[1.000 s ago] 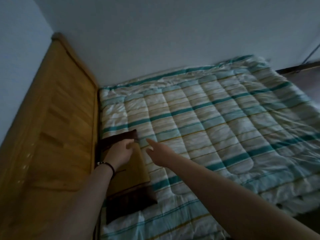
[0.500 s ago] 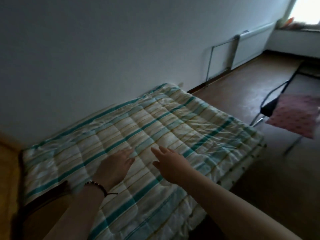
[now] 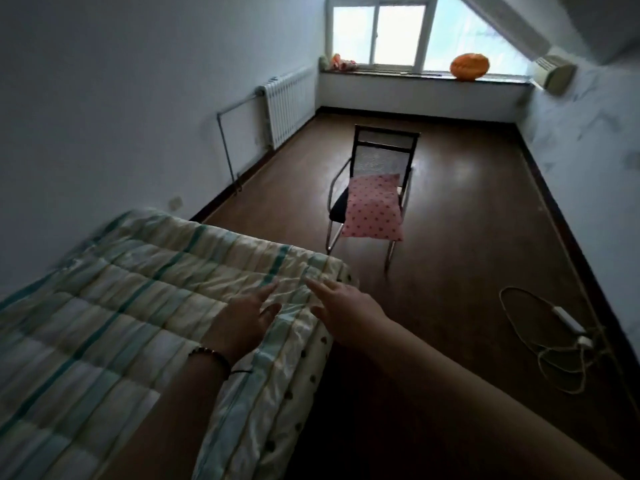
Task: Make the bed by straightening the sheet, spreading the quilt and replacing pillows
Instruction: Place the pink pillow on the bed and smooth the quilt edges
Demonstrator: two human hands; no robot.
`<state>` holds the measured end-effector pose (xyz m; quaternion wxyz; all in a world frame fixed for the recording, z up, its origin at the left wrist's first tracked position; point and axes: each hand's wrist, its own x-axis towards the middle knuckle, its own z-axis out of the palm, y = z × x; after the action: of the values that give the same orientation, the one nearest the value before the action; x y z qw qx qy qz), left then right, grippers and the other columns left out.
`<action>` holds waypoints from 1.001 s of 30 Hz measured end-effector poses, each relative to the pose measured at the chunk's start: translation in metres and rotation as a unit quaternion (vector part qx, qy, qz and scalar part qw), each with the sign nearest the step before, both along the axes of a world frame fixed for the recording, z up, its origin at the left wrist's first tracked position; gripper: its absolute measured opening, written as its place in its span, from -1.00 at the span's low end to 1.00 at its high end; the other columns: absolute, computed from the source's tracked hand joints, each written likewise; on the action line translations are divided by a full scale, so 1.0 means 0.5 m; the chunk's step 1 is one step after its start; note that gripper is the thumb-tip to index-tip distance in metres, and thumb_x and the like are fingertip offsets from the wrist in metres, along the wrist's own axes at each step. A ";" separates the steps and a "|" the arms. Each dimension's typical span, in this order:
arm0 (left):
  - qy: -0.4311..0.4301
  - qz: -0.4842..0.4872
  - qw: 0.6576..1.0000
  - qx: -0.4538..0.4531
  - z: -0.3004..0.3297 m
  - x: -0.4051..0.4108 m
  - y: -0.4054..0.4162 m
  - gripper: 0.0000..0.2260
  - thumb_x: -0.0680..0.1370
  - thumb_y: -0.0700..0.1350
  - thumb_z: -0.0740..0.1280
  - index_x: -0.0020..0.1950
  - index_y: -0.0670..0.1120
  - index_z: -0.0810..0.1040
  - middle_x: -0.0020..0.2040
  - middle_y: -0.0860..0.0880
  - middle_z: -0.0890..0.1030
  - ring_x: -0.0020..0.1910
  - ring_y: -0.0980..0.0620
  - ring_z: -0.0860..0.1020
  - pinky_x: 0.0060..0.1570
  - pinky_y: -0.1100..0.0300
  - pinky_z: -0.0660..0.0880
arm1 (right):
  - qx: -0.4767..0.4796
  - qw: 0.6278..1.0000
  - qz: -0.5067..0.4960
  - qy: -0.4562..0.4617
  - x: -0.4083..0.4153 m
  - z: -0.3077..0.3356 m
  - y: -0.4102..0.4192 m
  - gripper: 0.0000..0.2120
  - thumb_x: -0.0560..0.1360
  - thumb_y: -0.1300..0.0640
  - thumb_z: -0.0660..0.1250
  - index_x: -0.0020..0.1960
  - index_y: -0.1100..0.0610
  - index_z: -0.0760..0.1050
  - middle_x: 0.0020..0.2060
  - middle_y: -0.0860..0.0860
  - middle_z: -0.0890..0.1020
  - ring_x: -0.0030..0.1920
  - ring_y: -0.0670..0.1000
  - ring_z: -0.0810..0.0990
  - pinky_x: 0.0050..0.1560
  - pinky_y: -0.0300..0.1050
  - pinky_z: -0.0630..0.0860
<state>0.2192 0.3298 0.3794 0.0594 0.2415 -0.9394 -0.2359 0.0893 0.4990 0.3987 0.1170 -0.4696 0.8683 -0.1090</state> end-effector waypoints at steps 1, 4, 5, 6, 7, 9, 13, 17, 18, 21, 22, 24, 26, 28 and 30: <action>0.000 -0.014 1.000 -0.001 -0.003 -0.050 -0.008 -0.56 0.59 0.09 0.27 0.47 0.16 0.34 0.26 -0.09 0.59 0.19 -0.09 0.56 0.11 0.09 0.50 | 0.002 1.000 -0.013 -0.001 -0.036 -0.001 0.002 -0.42 0.65 -0.12 0.13 0.59 -0.22 -0.03 0.57 0.02 0.20 0.48 0.17 0.30 0.33 0.10 0.37; -0.004 -0.042 0.999 -0.014 -0.011 -0.205 -0.030 -0.55 0.58 0.15 0.22 0.48 0.16 0.32 0.19 -0.13 0.63 0.11 -0.13 0.59 0.06 0.07 0.51 | -0.005 0.999 -0.047 -0.001 -0.151 -0.011 0.002 -0.42 0.65 -0.10 0.15 0.59 -0.22 -0.02 0.57 0.03 0.20 0.47 0.17 0.31 0.33 0.09 0.37; 0.000 -0.062 0.998 -0.007 -0.020 -0.280 -0.044 -0.54 0.59 0.13 0.22 0.49 0.16 0.29 0.23 -0.12 0.60 0.15 -0.12 0.58 0.08 0.09 0.50 | -0.006 0.998 -0.063 -0.002 -0.213 -0.017 -0.002 -0.42 0.65 -0.10 0.15 0.59 -0.22 -0.02 0.57 0.03 0.20 0.48 0.17 0.31 0.33 0.09 0.36; -0.004 -0.067 0.998 -0.003 -0.026 -0.325 -0.054 -0.54 0.60 0.09 0.23 0.51 0.15 0.27 0.28 -0.12 0.57 0.20 -0.12 0.55 0.12 0.11 0.47 | -0.008 0.997 -0.074 -0.008 -0.247 -0.021 -0.003 -0.42 0.65 -0.10 0.15 0.59 -0.23 -0.02 0.57 0.04 0.20 0.48 0.16 0.31 0.33 0.09 0.35; 0.004 -0.081 0.997 -0.003 -0.034 -0.382 -0.070 -0.53 0.61 0.06 0.24 0.52 0.14 0.25 0.30 -0.12 0.55 0.24 -0.11 0.53 0.14 0.13 0.44 | -0.010 0.996 -0.086 -0.009 -0.296 -0.027 -0.010 -0.42 0.65 -0.10 0.15 0.59 -0.25 -0.03 0.57 0.04 0.20 0.48 0.16 0.30 0.34 0.09 0.35; -0.009 -0.101 0.995 -0.023 -0.041 -0.473 -0.097 -0.50 0.61 0.07 0.23 0.53 0.16 0.19 0.24 -0.14 0.58 0.18 -0.09 0.55 0.04 0.15 0.45 | -0.004 0.993 -0.113 -0.026 -0.380 -0.032 -0.018 -0.41 0.65 -0.09 0.15 0.58 -0.28 -0.06 0.57 0.04 0.18 0.48 0.16 0.30 0.34 0.11 0.35; -0.052 -0.119 0.991 -0.011 -0.047 -0.668 -0.155 -0.47 0.62 0.08 0.21 0.54 0.23 0.09 0.22 -0.12 0.59 0.10 -0.06 0.58 0.00 0.14 0.50 | -0.001 0.986 -0.161 -0.052 -0.565 -0.035 -0.050 -0.38 0.65 -0.07 0.15 0.56 -0.33 -0.12 0.58 0.04 0.18 0.48 0.16 0.30 0.36 0.14 0.37; -0.074 -0.145 0.987 -0.009 -0.050 -0.854 -0.199 -0.42 0.62 0.03 0.22 0.55 0.24 0.02 0.22 -0.17 0.59 0.16 -0.16 0.56 0.06 0.09 0.48 | -0.021 0.979 -0.193 -0.055 -0.735 -0.042 -0.080 -0.36 0.64 -0.06 0.18 0.56 -0.33 -0.11 0.57 0.06 0.18 0.47 0.16 0.33 0.34 0.15 0.42; -0.087 -0.145 0.985 -0.018 -0.046 -0.892 -0.205 -0.42 0.62 0.05 0.22 0.55 0.25 -0.01 0.22 -0.18 0.59 0.16 -0.17 0.56 0.05 0.07 0.48 | -0.026 0.979 -0.195 -0.053 -0.770 -0.047 -0.086 -0.36 0.64 -0.06 0.18 0.56 -0.33 -0.11 0.57 0.06 0.18 0.47 0.16 0.33 0.34 0.15 0.42; -0.100 -0.154 0.982 -0.031 -0.063 -1.059 -0.221 -0.42 0.61 0.10 0.22 0.54 0.29 -0.01 0.24 -0.15 0.59 0.15 -0.16 0.57 0.02 0.04 0.51 | -0.032 0.975 -0.210 -0.065 -0.919 -0.073 -0.093 -0.37 0.64 -0.06 0.18 0.55 -0.35 -0.11 0.57 0.06 0.19 0.47 0.16 0.33 0.34 0.15 0.41; -0.101 -0.156 0.982 -0.032 -0.062 -1.104 -0.224 -0.42 0.61 0.10 0.21 0.54 0.29 -0.02 0.24 -0.14 0.59 0.14 -0.15 0.57 0.01 0.04 0.51 | -0.027 0.975 -0.210 -0.063 -0.959 -0.076 -0.097 -0.37 0.64 -0.06 0.18 0.55 -0.35 -0.11 0.57 0.05 0.18 0.48 0.17 0.32 0.35 0.16 0.41; -0.097 -0.158 0.982 -0.025 -0.083 -1.240 -0.228 -0.42 0.61 0.11 0.21 0.54 0.29 -0.02 0.25 -0.13 0.58 0.15 -0.15 0.57 -0.01 0.05 0.51 | -0.025 0.975 -0.210 -0.068 -1.087 -0.101 -0.106 -0.38 0.65 -0.06 0.17 0.54 -0.36 -0.11 0.58 0.05 0.18 0.48 0.17 0.31 0.36 0.18 0.40; -0.088 -0.155 0.984 -0.026 -0.099 -1.351 -0.232 -0.42 0.61 0.12 0.21 0.54 0.28 -0.03 0.23 -0.11 0.58 0.13 -0.12 0.57 -0.01 0.05 0.52 | -0.020 0.979 -0.194 -0.058 -1.206 -0.122 -0.125 -0.40 0.66 -0.06 0.15 0.54 -0.36 -0.10 0.58 0.05 0.17 0.48 0.18 0.31 0.35 0.19 0.41; -0.084 -0.137 0.987 -0.008 -0.116 -1.446 -0.233 -0.42 0.60 0.12 0.21 0.54 0.28 -0.03 0.19 -0.08 0.59 0.10 -0.08 0.57 0.03 0.00 0.54 | -0.010 0.984 -0.172 -0.051 -1.322 -0.138 -0.146 -0.41 0.66 -0.07 0.14 0.54 -0.37 -0.11 0.58 0.04 0.17 0.47 0.18 0.32 0.32 0.19 0.43; -0.087 -0.116 0.989 0.016 -0.126 -1.526 -0.239 -0.42 0.60 0.10 0.22 0.54 0.27 0.01 0.21 -0.07 0.59 0.12 -0.09 0.56 0.05 0.00 0.53 | 0.004 0.985 -0.163 -0.054 -1.425 -0.146 -0.166 -0.40 0.66 -0.06 0.14 0.53 -0.37 -0.12 0.58 0.02 0.17 0.46 0.18 0.34 0.29 0.20 0.46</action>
<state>-0.5438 0.2105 0.3166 -0.0537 0.1514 -0.9587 -0.2346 -0.6231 0.4162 0.3255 0.1460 -0.3147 0.9261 -0.1485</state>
